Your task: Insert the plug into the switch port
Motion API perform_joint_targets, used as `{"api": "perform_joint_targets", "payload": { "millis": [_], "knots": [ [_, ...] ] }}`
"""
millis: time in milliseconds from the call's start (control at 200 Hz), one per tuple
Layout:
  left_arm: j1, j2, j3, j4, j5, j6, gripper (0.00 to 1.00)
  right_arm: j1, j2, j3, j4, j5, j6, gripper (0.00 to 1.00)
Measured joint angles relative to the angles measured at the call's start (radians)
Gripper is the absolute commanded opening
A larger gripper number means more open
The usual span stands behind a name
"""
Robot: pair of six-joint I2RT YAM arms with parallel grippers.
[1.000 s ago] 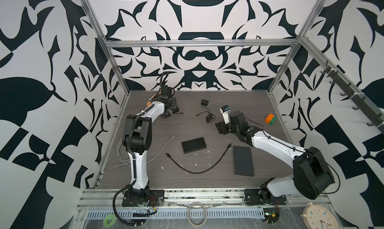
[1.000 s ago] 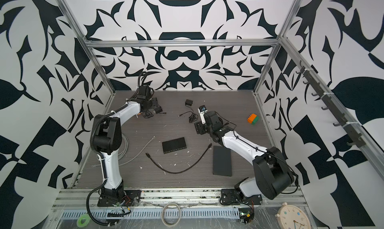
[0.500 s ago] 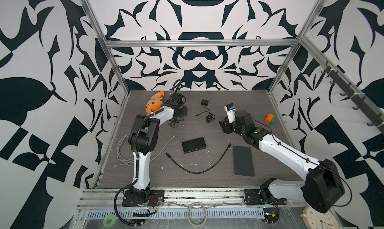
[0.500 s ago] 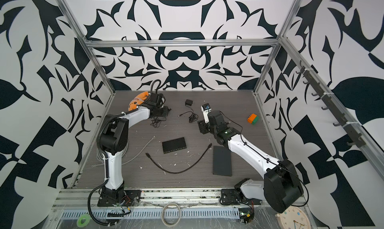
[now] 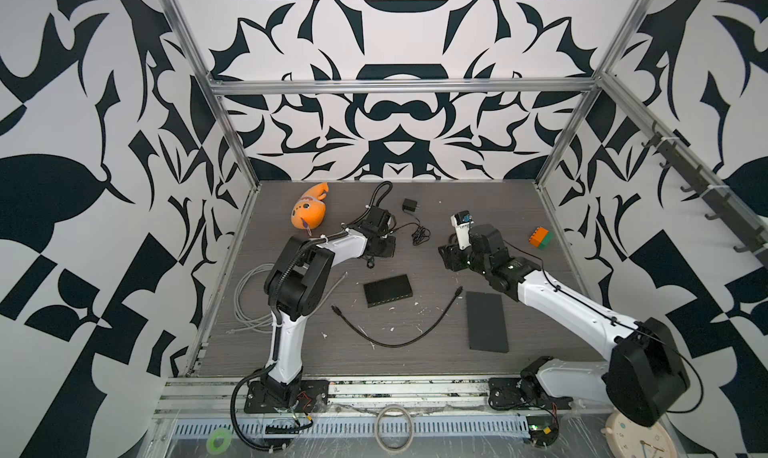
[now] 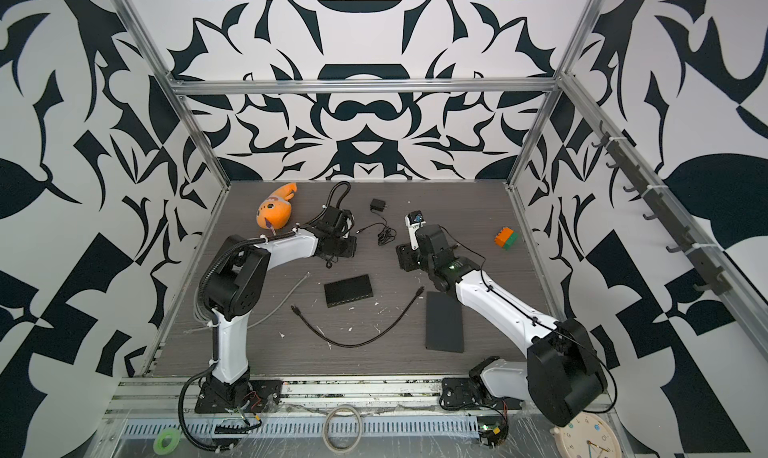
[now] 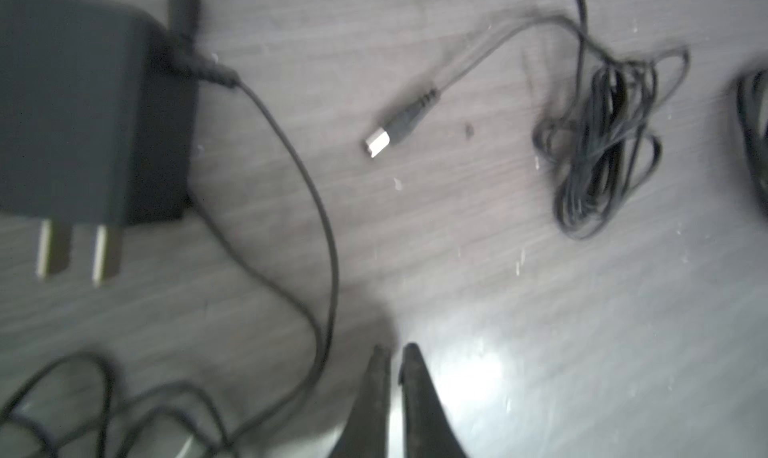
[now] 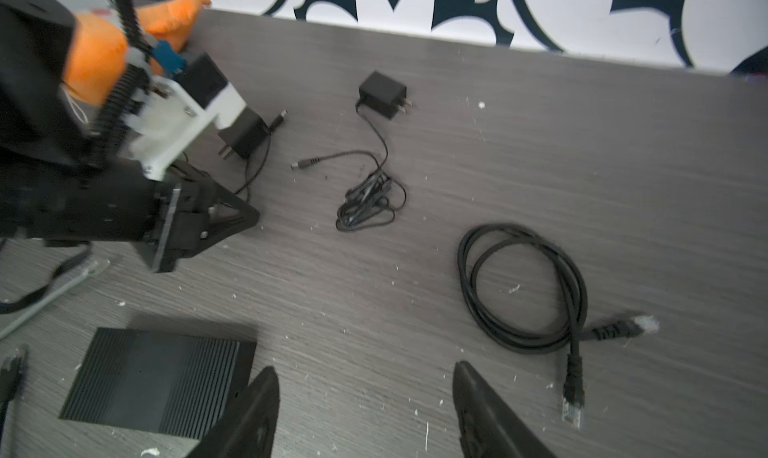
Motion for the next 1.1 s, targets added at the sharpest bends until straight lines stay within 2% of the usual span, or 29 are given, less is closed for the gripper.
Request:
{"api": "perform_joint_targets", "payload": {
  "millis": [130, 245, 355, 525, 650, 810, 1100],
  "knots": [
    [-0.006, -0.061, -0.018, -0.018, 0.023, -0.023, 0.57, 0.000, 0.034, 0.000, 0.005, -0.027, 0.013, 0.69],
    [-0.006, -0.149, -0.019, -0.050, 0.022, -0.042, 0.62, 0.008, 0.087, 0.005, 0.009, -0.077, 0.028, 0.74],
    [-0.005, -0.268, -0.047, -0.097, 0.000, -0.087, 0.64, 0.060, 0.144, 0.006, 0.021, -0.130, 0.043, 0.76],
    [-0.004, -0.507, -0.278, -0.151, -0.027, -0.246, 0.68, 0.164, 0.231, 0.000, 0.093, -0.183, 0.093, 0.76],
    [-0.010, -0.636, -0.477, -0.163, -0.026, -0.366, 0.68, 0.187, 0.280, -0.008, 0.134, -0.198, 0.122, 0.76],
    [-0.043, -0.658, -0.587, -0.142, 0.007, -0.468, 0.68, 0.187, 0.316, -0.029, 0.177, -0.215, 0.159, 0.75],
    [-0.053, -0.623, -0.616, -0.002, 0.074, -0.562, 0.67, 0.188, 0.375, -0.066, 0.270, -0.248, 0.224, 0.70]
  ]
}}
